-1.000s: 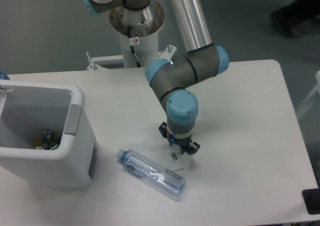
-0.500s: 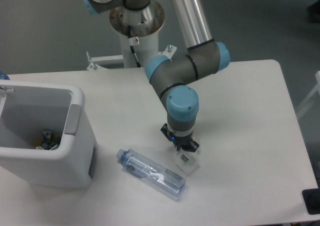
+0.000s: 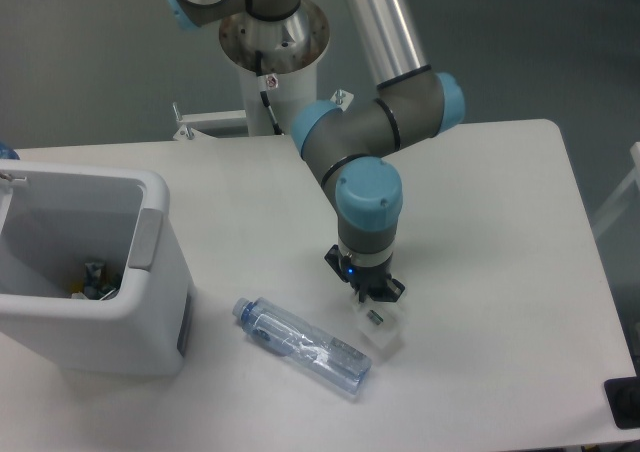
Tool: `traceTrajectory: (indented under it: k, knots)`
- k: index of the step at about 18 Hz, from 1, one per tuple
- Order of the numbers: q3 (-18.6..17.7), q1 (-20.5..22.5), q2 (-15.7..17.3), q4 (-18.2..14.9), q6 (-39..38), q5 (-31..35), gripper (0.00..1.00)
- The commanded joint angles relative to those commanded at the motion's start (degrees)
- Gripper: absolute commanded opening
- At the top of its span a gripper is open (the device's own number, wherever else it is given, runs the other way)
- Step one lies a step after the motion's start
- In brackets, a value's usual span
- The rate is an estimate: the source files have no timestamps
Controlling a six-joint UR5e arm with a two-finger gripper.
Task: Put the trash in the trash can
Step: 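Lift the wrapper and carry it over the white trash bin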
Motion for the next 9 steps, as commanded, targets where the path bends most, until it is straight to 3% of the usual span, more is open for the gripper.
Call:
traceTrajectory:
  k: [5, 9]
  knots:
    - [2.8, 2.4, 4.4, -5.9, -1.4, -7.8, 0.00]
    - [6.1, 1.6, 6.3, -7.5, -8.4, -13.6, 0.00]
